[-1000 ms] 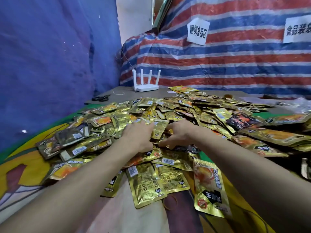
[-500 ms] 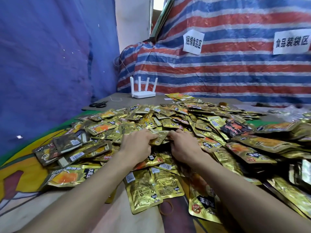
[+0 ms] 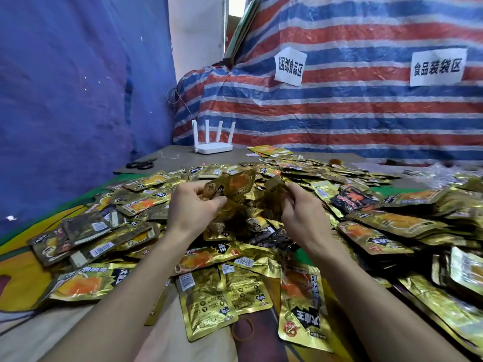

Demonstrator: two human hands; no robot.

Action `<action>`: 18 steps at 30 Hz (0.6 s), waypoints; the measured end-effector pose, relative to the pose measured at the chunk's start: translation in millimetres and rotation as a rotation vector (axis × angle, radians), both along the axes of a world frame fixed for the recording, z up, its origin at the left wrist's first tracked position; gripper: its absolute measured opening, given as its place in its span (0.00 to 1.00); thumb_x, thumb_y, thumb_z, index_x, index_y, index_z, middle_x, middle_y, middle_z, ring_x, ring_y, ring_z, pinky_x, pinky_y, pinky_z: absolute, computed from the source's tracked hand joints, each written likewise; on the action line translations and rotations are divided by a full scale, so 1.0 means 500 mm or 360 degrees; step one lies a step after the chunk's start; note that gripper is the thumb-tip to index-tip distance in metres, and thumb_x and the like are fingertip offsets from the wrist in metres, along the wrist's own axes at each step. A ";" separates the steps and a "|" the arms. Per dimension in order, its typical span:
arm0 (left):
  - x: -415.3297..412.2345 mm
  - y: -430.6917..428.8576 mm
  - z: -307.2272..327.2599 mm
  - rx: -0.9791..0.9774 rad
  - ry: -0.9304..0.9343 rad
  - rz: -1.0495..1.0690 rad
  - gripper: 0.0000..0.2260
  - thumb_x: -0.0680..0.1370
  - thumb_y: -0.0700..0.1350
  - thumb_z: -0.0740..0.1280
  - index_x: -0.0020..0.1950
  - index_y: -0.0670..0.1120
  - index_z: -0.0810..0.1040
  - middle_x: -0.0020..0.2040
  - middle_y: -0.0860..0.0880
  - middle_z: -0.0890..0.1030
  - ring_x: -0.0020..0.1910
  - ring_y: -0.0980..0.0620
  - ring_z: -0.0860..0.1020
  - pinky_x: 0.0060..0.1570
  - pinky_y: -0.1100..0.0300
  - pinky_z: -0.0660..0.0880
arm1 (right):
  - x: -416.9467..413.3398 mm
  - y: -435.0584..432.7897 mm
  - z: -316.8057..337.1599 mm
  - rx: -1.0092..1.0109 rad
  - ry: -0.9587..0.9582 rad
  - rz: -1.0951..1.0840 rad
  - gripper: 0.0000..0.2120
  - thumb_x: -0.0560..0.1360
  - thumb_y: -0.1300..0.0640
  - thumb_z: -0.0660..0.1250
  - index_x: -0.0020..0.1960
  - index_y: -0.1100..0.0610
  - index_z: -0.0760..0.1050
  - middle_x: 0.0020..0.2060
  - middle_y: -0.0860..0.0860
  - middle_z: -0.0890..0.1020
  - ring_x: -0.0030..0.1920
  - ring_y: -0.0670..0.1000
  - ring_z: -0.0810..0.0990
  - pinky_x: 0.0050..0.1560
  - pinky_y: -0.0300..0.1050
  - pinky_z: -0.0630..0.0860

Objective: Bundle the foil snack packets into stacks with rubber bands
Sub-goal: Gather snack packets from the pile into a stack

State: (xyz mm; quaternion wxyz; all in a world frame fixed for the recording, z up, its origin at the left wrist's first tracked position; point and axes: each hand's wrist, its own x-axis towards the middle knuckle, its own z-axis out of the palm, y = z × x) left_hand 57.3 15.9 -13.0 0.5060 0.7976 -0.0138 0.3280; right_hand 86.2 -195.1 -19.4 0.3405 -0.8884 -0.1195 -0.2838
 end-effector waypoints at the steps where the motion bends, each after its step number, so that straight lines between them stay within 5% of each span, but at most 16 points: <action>1: -0.003 0.000 0.002 -0.0055 -0.0050 -0.0024 0.07 0.72 0.38 0.78 0.36 0.40 0.83 0.35 0.43 0.84 0.38 0.37 0.83 0.39 0.41 0.81 | 0.000 0.002 -0.002 0.0040 -0.0005 0.0015 0.06 0.84 0.55 0.58 0.51 0.52 0.72 0.38 0.51 0.80 0.38 0.58 0.79 0.38 0.56 0.78; 9: -0.016 -0.003 0.014 -0.0187 -0.0326 0.0011 0.10 0.75 0.40 0.75 0.36 0.51 0.80 0.33 0.59 0.82 0.32 0.63 0.80 0.30 0.70 0.74 | -0.005 0.016 -0.001 0.0303 -0.0074 0.0095 0.08 0.84 0.56 0.57 0.54 0.55 0.75 0.41 0.50 0.81 0.37 0.53 0.78 0.38 0.56 0.78; 14: -0.023 0.000 0.021 -0.0367 -0.0428 0.0019 0.15 0.76 0.41 0.74 0.33 0.52 0.75 0.28 0.64 0.78 0.28 0.65 0.76 0.29 0.74 0.70 | -0.011 0.019 0.008 0.0511 -0.0158 0.0125 0.07 0.84 0.57 0.57 0.54 0.55 0.74 0.41 0.50 0.82 0.37 0.53 0.80 0.37 0.61 0.79; 18: -0.015 0.014 0.029 -0.0710 -0.0343 -0.0131 0.13 0.75 0.37 0.73 0.33 0.50 0.78 0.34 0.57 0.81 0.38 0.55 0.81 0.42 0.60 0.79 | -0.016 0.026 0.011 0.0638 -0.0156 0.0188 0.06 0.84 0.57 0.59 0.50 0.52 0.73 0.41 0.49 0.81 0.37 0.54 0.80 0.34 0.61 0.80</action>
